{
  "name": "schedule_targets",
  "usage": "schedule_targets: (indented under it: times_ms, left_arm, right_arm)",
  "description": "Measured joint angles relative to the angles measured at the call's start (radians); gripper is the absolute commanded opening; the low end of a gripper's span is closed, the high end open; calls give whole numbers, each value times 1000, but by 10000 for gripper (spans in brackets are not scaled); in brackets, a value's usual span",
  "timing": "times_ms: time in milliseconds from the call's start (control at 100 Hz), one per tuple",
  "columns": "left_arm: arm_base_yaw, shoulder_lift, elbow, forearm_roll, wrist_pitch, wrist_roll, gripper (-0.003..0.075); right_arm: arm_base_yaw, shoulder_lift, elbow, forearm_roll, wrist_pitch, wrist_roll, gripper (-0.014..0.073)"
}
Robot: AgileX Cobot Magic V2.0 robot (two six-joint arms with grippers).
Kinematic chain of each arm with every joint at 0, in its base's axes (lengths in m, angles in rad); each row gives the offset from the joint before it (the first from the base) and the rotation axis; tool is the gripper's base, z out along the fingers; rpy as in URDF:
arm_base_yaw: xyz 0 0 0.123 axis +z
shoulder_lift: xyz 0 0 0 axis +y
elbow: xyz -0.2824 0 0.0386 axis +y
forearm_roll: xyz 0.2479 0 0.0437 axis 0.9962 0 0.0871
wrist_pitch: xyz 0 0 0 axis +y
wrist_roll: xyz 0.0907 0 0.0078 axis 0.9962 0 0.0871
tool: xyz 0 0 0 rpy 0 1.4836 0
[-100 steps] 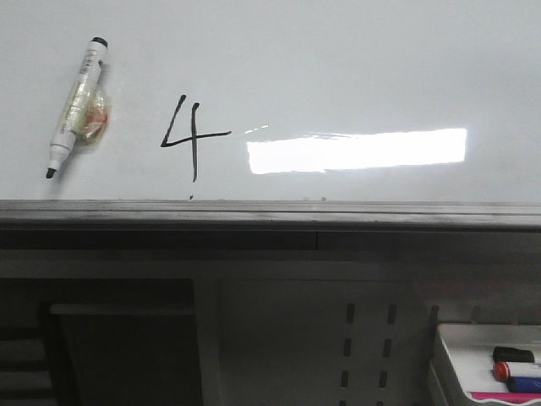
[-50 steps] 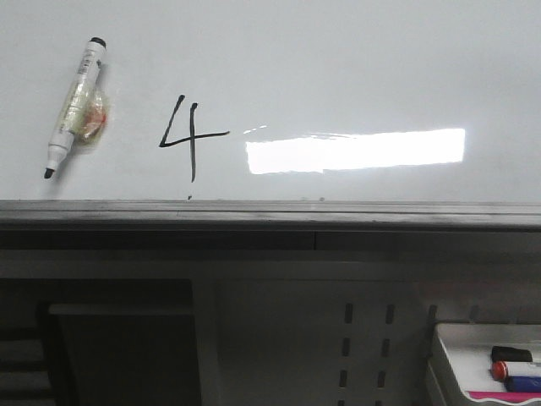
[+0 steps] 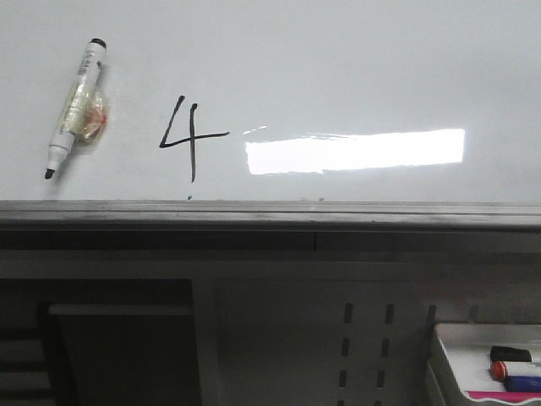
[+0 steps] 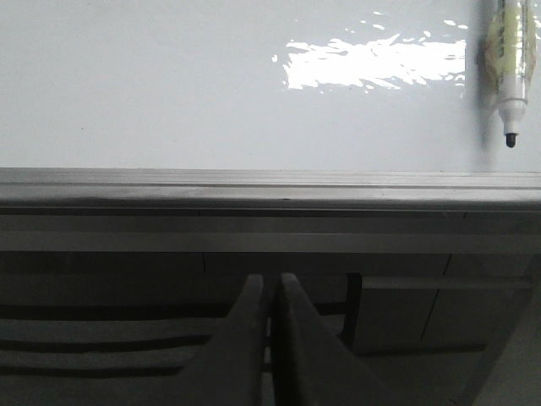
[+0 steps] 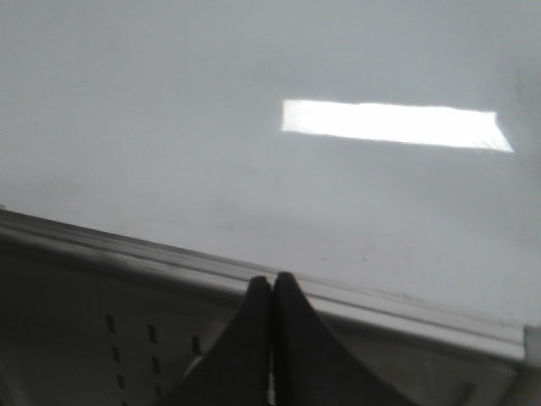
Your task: Write number 4 on whiteboard
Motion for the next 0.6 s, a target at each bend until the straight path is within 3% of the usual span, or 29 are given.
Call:
schedule_targets:
  times_ms: [220, 420, 600]
  left_arm:
    - [0, 0, 0, 0, 0, 0, -20]
    - [0, 0, 0, 0, 0, 0, -20]
    - [0, 0, 0, 0, 0, 0, -20]
  right_arm:
    - [-103, -176, 18, -106, 139, 121, -64]
    - [-110, -241, 18, -140, 319, 164, -64]
    - [-111, -241, 18, -132, 336, 172, -64]
